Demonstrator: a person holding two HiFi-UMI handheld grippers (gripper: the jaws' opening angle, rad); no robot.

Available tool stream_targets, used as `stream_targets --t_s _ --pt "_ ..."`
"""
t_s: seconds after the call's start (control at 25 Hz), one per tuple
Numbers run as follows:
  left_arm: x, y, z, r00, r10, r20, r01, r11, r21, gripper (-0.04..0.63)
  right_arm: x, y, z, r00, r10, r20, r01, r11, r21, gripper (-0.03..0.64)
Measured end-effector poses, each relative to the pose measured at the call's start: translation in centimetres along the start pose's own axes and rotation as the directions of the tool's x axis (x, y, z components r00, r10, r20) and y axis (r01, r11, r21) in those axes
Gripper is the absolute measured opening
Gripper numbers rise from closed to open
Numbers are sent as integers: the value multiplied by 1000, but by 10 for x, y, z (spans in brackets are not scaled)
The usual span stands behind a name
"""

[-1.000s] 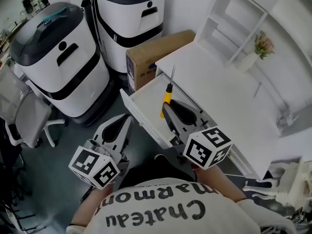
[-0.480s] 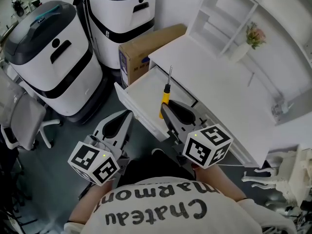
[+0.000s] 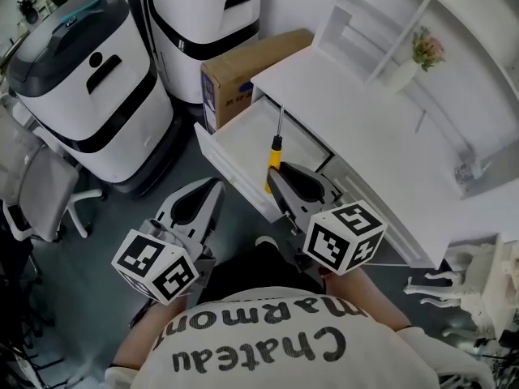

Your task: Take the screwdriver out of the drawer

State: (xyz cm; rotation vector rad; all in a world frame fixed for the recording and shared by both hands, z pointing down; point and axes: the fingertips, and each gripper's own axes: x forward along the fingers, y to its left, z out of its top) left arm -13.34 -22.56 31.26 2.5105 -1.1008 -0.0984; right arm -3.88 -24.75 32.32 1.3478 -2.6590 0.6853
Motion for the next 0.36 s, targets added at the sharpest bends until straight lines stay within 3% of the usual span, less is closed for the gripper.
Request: stream_targets --t_s 0.36 --pt "-22 3 8 1000 19 14 -19 1000 5 24 1 17 -2 1000 9 2 -9 1000 -9 81"
